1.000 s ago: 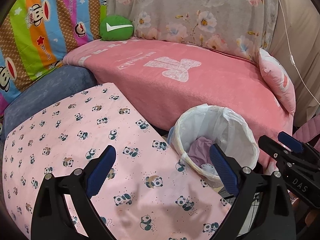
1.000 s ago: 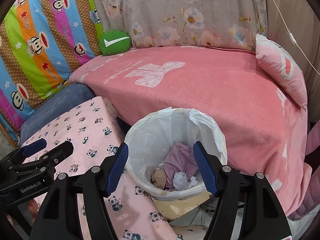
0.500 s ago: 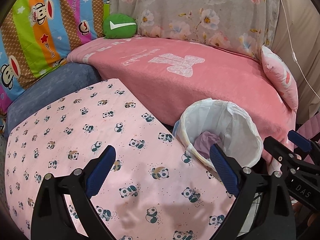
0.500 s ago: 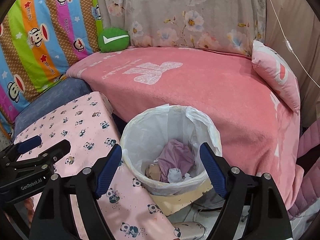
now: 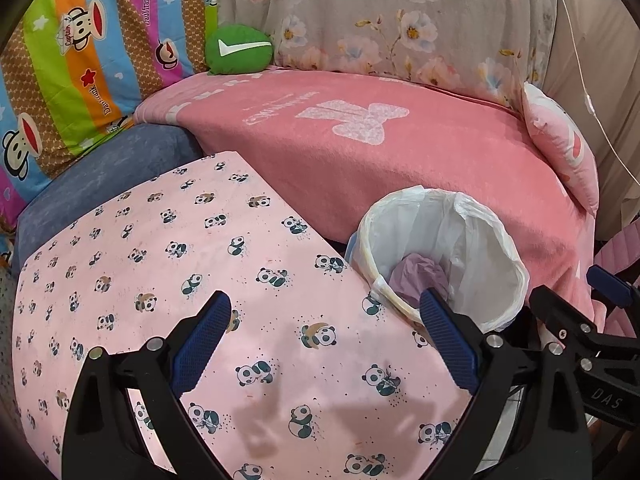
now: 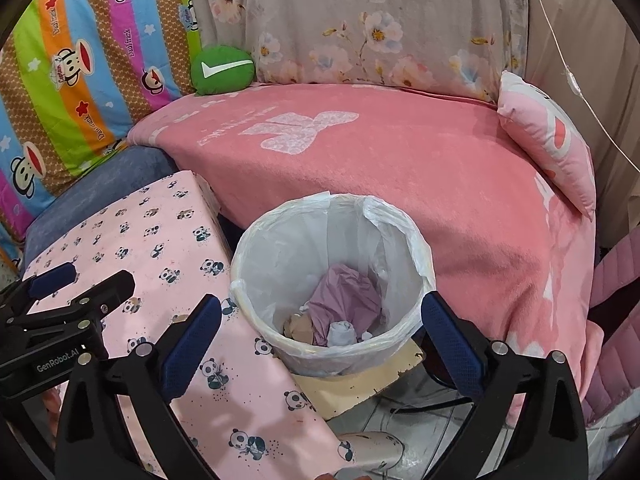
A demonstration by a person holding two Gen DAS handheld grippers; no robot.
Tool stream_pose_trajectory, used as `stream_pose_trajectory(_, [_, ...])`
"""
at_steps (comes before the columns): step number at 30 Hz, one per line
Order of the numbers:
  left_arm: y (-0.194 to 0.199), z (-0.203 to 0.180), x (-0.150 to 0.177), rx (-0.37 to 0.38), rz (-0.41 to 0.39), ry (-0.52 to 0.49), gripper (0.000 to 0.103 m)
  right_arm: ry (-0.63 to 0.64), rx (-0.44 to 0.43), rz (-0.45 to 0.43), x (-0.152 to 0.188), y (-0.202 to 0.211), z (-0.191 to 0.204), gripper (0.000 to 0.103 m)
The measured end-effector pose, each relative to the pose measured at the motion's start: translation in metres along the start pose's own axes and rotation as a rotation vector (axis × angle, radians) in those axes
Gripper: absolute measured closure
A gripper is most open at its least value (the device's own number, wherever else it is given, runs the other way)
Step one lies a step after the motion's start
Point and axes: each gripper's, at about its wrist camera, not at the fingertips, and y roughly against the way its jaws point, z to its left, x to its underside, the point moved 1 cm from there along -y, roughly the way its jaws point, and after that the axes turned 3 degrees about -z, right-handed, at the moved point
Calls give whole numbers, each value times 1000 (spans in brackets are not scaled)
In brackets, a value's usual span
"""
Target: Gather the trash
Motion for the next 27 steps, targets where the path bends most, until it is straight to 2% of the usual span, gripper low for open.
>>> stream_pose_trajectory(27, [-4, -15, 7, -32, 26, -38, 7, 9, 27, 22, 11, -3, -12, 4])
